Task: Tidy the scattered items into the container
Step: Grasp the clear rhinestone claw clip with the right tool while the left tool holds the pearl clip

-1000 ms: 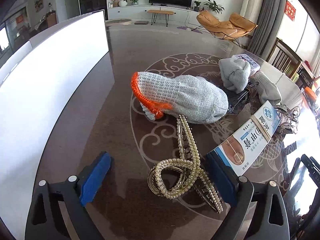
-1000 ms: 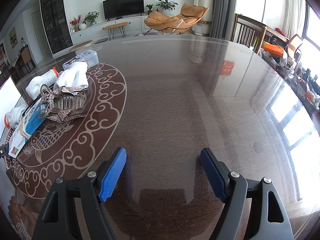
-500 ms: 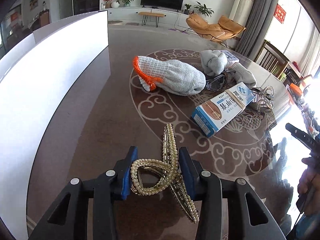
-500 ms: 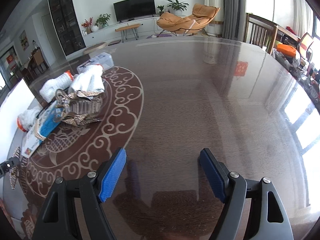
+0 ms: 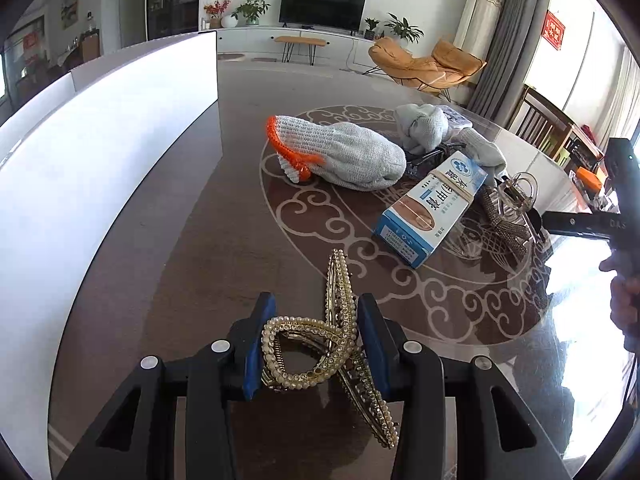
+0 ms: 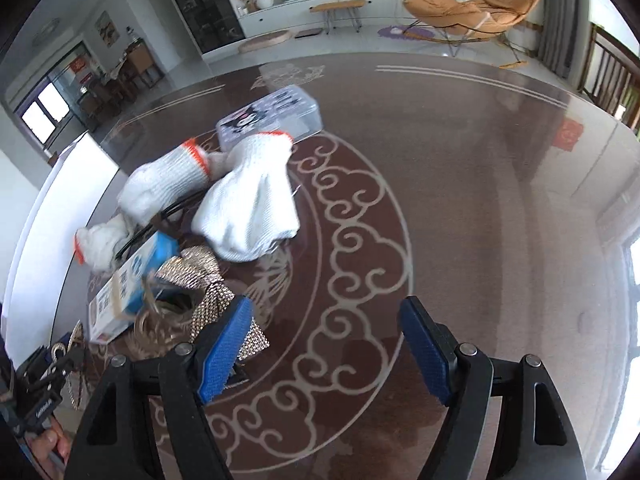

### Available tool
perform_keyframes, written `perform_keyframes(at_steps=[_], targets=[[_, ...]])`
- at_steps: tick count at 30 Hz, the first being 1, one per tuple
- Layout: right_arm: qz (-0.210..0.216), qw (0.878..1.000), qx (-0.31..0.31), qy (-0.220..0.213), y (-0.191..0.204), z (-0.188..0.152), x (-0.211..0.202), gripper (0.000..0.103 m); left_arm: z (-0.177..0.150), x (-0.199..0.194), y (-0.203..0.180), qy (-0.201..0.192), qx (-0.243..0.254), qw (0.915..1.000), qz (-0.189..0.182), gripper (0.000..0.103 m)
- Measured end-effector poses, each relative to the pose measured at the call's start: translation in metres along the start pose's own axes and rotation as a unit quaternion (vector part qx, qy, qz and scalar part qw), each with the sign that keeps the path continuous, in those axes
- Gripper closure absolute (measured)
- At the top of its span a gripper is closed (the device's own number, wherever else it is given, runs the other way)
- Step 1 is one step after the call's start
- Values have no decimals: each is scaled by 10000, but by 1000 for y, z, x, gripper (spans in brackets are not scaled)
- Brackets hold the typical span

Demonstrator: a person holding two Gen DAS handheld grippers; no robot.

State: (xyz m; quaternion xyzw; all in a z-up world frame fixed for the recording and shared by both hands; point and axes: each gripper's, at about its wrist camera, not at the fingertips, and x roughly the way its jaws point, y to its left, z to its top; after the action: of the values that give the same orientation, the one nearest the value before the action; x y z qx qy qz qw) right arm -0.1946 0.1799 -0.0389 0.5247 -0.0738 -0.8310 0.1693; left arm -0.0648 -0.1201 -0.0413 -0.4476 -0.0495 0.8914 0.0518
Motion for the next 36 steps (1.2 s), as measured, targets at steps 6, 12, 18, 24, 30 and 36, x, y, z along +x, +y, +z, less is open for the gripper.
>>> perform_keyframes(at_steps=[6,12,18,24,30,36], targets=[[76,9967,-424,-683,23,-52,-36,25,-1,2,-5,-98,6,9999,121,61],[525,9872,1048,-1083,26,-65,-30,25,-2,2,-5,-109,0,9999,120,61],[-380,9756,1279,-1741,74,-83,-33,25,-2,2,-6,-119,0,9998,139,61],[-1678,9675,504,-1822,125,-43,-6,25,-2,2,-2,-138,-93,9999,17,61],[-2017,9638,729,-1587,83,-66,-14,25,-2,2,3,-161,-206,9996,-132,61],[-1665,9675,743,-1750,63,-93,-44,25,-1,2,0,-158,-177,9997,-84,61]])
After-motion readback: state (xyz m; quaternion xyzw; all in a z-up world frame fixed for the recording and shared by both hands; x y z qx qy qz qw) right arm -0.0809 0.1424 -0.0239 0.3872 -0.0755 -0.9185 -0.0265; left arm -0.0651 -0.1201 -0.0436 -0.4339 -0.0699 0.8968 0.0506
